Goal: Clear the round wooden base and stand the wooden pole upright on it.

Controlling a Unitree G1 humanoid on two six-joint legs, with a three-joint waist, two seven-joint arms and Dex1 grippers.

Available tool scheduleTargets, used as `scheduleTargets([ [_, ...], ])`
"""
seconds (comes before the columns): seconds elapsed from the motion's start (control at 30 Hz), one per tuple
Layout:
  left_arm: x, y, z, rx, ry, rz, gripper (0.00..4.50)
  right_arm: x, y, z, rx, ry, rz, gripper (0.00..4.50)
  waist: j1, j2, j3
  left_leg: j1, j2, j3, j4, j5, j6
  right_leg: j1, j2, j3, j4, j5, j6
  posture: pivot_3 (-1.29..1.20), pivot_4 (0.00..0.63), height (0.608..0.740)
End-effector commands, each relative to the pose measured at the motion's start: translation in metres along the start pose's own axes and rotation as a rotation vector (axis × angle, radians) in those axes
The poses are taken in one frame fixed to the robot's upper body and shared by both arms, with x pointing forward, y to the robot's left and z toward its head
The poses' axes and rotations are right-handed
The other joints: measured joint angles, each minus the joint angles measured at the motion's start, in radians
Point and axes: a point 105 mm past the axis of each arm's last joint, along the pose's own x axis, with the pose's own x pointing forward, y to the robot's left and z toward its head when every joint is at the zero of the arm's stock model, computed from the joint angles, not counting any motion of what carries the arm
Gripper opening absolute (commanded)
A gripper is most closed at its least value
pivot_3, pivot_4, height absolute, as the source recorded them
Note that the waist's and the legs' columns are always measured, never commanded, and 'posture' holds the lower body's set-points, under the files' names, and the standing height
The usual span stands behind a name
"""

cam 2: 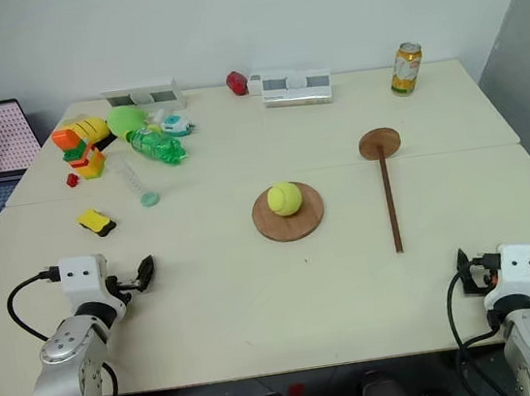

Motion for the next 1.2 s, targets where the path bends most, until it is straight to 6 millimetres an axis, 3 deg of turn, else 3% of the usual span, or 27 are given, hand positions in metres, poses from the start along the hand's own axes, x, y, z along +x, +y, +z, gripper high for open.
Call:
scheduleTargets([
  [0.03, -0.001, -0.001, 0.003, 0.022, -0.007, -0.008, 4.45, 0.0, 0.002, 0.009, -0.008, -0.042, 0.004, 4.5, 0.0, 0.0, 0.0, 0.0, 0.0, 0.0, 0.0, 0.0, 0.0, 0.0, 0.0, 0.0, 0.0, 0.0, 0.0, 0.0, 0.15, 0.74],
  [0.17, 0.002, -0.007, 0.018, -0.006, -0.035, -0.08, 4.45, -0.001, 0.013, 0.022, -0.016, -0.078, 0.085, 4.5, 0.0, 0.0, 0.0, 0.0, 0.0, 0.0, 0.0, 0.0, 0.0, 0.0, 0.0, 0.0, 0.0, 0.0, 0.0, 0.0, 0.15, 0.74],
  [0.37, -0.003, -0.059, 0.094, -0.023, -0.159, -0.55, 4.45, -0.019, 0.068, 0.074, 0.02, -0.176, 0.51, 4.5, -0.002, 0.0, 0.002, -0.002, 0.0, -0.001, 0.001, 0.0, 0.0, -0.001, 0.0, -0.002, 0.001, 0.0, 0.0, 0.0, 0.15, 0.74],
  [0.43, -0.002, -0.073, 0.108, 0.008, -0.16, -0.662, 4.45, -0.028, 0.087, 0.089, 0.086, -0.197, 0.655, 4.5, -0.003, 0.0, 0.002, -0.002, 0.0, -0.002, 0.001, 0.0, 0.0, 0.0, 0.0, -0.002, 0.0, 0.0, 0.0, 0.0, 0.15, 0.74],
  [0.53, -0.006, -0.114, 0.124, 0.115, -0.149, -0.925, 4.45, -0.05, 0.129, 0.116, 0.11, -0.221, 0.939, 4.5, -0.007, 0.0, 0.002, -0.002, 0.0, -0.002, 0.001, 0.0, 0.0, 0.0, 0.001, -0.002, -0.001, 0.0, 0.0, 0.0, 0.15, 0.74],
  [0.7, -0.001, -0.146, 0.137, 0.158, -0.159, -1.091, 4.45, -0.053, 0.151, 0.128, 0.075, -0.215, 1.068, 4.5, -0.01, 0.0, 0.002, -0.003, 0.0, -0.002, 0.001, 0.0, 0.0, 0.0, 0.001, -0.003, -0.002, 0.0, 0.0, 0.0, 0.15, 0.74],
  [0.8, 0.015, -0.17, 0.143, 0.182, -0.207, -1.128, 4.45, -0.049, 0.163, 0.136, 0.063, -0.244, 1.076, 4.5, -0.009, -0.001, 0.003, -0.005, 0.0, -0.003, 0.001, 0.0, 0.0, -0.001, 0.002, -0.004, -0.003, 0.0, 0.0, 0.0, 0.15, 0.74],
  [1.0, 0.037, -0.199, 0.132, 0.223, -0.216, -1.146, 4.45, -0.049, 0.174, 0.141, 0.016, -0.283, 1.055, 4.5, -0.01, -0.001, 0.003, -0.006, -0.001, -0.003, 0.002, 0.0, 0.0, -0.002, 0.001, -0.004, -0.004, 0.0, 0.0, 0.0, 0.15, 0.74],
  [1.2, 0.048, -0.21, 0.123, 0.231, -0.204, -1.155, 4.45, -0.049, 0.175, 0.142, 0.006, -0.295, 1.026, 4.5, -0.013, -0.001, 0.003, -0.007, -0.001, -0.003, 0.002, 0.0, 0.0, -0.003, 0.001, -0.004, -0.003, 0.0, 0.0, 0.0, 0.15, 0.74],
])
